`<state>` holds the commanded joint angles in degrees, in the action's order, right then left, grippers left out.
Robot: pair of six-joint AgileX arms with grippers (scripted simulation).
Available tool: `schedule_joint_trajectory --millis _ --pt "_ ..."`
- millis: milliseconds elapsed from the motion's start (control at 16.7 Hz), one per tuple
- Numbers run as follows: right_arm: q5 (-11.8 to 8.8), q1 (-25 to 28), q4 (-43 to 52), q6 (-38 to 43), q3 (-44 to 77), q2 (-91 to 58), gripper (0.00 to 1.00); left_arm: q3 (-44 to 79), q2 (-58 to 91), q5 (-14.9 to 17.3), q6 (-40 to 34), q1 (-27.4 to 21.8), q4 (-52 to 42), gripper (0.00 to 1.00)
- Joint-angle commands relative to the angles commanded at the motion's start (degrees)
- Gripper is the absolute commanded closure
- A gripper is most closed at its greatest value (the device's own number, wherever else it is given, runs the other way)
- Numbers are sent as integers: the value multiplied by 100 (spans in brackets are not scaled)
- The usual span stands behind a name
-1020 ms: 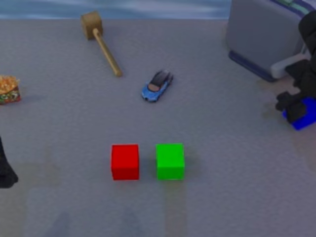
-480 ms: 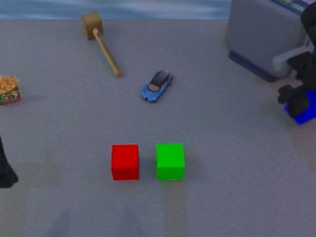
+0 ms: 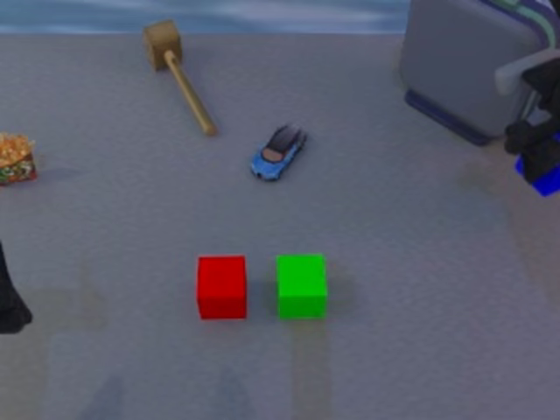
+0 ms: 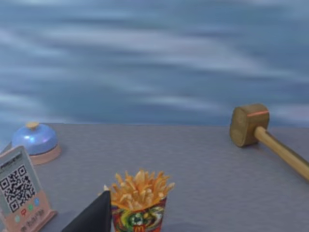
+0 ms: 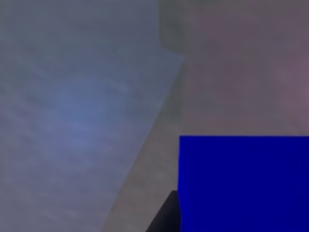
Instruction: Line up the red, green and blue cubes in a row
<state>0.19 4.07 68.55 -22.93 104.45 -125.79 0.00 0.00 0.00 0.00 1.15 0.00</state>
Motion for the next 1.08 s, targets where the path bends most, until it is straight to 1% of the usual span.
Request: schedule_joint_trajectory --millis 120,240,420,600,900,1080 --pt "-2 -22 -13 21 -14 -18 100 0 0 0 0 0 0 0" --pt "-4 103 -20 215 -60 26 100 0 0 0 0 0 0 0" --pt "-7 513 -44 933 -246 188 100 0 0 0 0 0 0 0" --pt "-11 1097 -80 2054 -556 437 100 0 0 0 0 0 0 0" --pt "-22 2213 -150 4286 -1186 925 100 0 0 0 0 0 0 0" --pt "-19 2778 -219 5305 -1498 1213 100 0 0 0 0 0 0 0"
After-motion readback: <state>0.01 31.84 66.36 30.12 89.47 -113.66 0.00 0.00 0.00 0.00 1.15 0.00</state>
